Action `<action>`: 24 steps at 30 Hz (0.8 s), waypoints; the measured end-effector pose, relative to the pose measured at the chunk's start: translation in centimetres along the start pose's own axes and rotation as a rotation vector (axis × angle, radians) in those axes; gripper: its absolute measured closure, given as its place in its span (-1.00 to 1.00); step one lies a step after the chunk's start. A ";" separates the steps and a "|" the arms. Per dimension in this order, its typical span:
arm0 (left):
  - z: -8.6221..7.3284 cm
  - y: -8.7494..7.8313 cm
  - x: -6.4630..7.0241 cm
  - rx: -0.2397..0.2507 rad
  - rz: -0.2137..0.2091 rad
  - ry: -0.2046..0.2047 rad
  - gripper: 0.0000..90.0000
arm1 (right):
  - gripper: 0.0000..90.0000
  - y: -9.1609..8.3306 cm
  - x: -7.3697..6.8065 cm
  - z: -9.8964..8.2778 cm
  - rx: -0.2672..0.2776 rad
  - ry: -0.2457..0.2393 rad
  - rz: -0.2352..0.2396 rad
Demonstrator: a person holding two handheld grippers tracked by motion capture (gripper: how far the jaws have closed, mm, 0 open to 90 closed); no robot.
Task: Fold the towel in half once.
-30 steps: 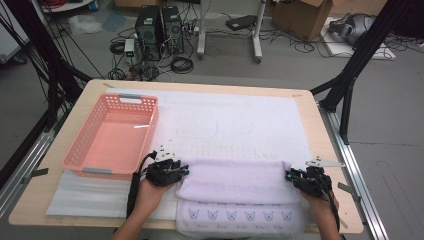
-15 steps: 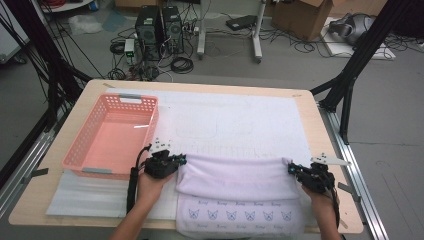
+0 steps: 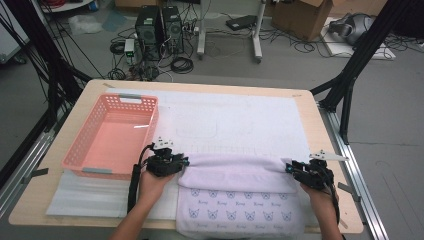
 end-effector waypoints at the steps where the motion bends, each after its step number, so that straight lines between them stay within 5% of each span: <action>1: -0.1 0.0 -0.1 0.004 0.000 0.000 0.20 | 0.30 0.1 0.0 0.0 -0.004 0.007 -0.012; 11: -0.6 0.2 0.4 0.018 -0.032 0.034 -0.12 | 0.15 1.1 0.1 -0.4 -0.058 -0.007 -0.046; 15: -0.7 0.2 0.9 0.021 0.005 0.091 -0.16 | 0.23 1.1 0.1 -0.4 -0.064 0.007 -0.054; 17: -0.8 0.2 1.1 0.027 0.060 0.122 0.05 | 0.41 1.2 0.0 -0.4 -0.069 0.012 -0.050; 19: -0.7 0.1 0.8 0.028 0.072 0.112 0.27 | 0.66 1.2 -0.1 -0.5 -0.069 0.008 -0.054; 20: -0.7 0.1 0.6 0.031 0.077 0.098 0.36 | 0.87 1.3 -0.2 -0.4 -0.069 0.007 -0.019; 22: -0.7 0.0 0.3 0.033 0.076 0.074 0.55 | 0.89 1.4 -0.8 -0.5 -0.075 -0.037 -0.040; 23: -0.8 0.0 0.2 0.035 0.002 0.060 0.64 | 0.90 1.4 -0.8 -0.4 -0.076 -0.046 -0.040; 24: -0.8 0.0 0.5 0.034 0.011 0.067 0.92 | 0.91 1.4 -0.7 -0.4 -0.076 -0.034 -0.032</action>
Point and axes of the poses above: each handheld gripper's, and its own axes: y roughly forward along the jaws, z roughly out of its top, x roughly to its right, the point moved 2 cm from there along y, roughly forward along the jaws, and after that the axes turned 7 degrees about z, right-handed, at the moved point
